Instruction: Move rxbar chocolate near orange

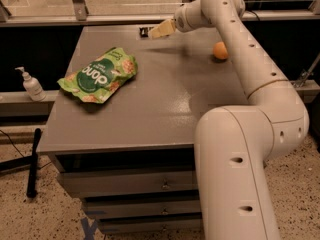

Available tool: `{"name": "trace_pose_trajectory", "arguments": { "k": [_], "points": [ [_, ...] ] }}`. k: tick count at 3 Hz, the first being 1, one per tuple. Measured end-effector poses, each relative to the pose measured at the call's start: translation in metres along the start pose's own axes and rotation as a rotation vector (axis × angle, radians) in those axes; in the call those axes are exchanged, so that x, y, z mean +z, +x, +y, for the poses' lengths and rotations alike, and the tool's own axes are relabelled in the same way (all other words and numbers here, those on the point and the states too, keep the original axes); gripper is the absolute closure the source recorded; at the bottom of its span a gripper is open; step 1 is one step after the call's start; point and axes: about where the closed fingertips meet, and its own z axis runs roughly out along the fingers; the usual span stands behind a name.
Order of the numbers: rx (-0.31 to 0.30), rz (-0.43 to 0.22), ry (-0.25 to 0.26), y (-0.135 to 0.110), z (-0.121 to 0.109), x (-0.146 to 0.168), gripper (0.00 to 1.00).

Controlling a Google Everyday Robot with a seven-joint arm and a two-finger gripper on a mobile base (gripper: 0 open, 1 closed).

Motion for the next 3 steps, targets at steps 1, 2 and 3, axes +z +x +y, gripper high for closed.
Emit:
{"name": "trace_pose_trajectory", "arguments": {
  "k": [1,2,3],
  "points": [
    [0.014,0.004,-0.007,0.008,0.000,0.012,0.00],
    [0.024,0.003,-0.022,0.013,0.004,0.024,0.00],
    [0.027,-0.002,-0.034,0.015,0.006,0.032,0.00]
  ]
}}
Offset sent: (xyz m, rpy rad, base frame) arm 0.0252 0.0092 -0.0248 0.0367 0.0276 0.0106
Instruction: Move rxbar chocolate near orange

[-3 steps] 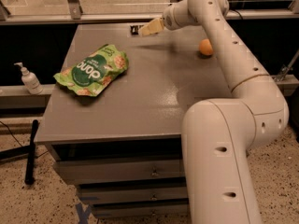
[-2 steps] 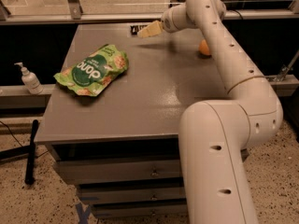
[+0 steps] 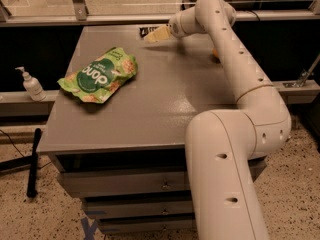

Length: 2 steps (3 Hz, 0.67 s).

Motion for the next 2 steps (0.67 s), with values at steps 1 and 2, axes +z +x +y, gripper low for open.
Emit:
{"name": "trace_pose_trajectory", "arguments": {
  "k": [1,2],
  "points": [
    [0.002,-0.005,-0.007,0.0011,0.0015,0.0067,0.17],
    [0.001,-0.013,-0.015,0.0005,0.0027,0.0108,0.41]
  ]
}}
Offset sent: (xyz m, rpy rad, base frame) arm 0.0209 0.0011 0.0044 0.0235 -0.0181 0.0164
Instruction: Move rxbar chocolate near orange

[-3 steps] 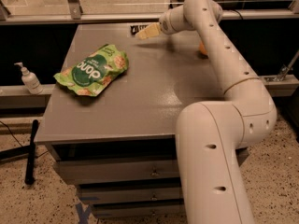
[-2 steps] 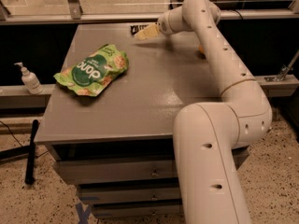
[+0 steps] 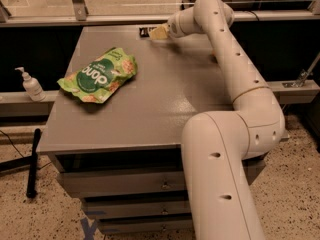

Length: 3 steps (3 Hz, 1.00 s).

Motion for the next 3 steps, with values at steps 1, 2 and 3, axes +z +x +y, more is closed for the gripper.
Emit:
{"name": "trace_pose_trajectory", "arguments": {
  "k": [1,2,3],
  "points": [
    [-0.004,-0.006,-0.004,-0.0014,0.0004,0.0015,0.64],
    [-0.010,-0.009,-0.006,-0.0034,0.0001,0.0004,0.87],
    [-0.015,0.008,-0.007,-0.0005,-0.0001,-0.0015,1.00]
  ]
}}
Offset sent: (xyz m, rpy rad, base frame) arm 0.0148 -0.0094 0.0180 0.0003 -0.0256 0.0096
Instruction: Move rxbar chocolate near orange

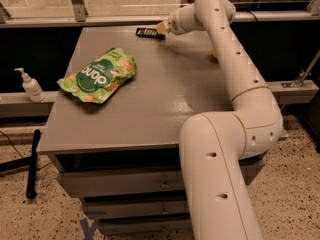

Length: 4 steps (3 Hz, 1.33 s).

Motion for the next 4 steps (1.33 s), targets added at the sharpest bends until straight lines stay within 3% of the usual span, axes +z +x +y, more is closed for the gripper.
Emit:
{"name": "trace_pose_trajectory", "arguments": {
  "k": [1,2,4],
  "points": [
    [-0.005,0.035,0.009,0.005,-0.003,-0.005,1.00],
    [-0.033,0.119,0.027,0.020,-0.007,-0.014,0.82],
    [-0.035,0.123,0.028,0.013,-0.006,-0.020,0.36]
  ]
}}
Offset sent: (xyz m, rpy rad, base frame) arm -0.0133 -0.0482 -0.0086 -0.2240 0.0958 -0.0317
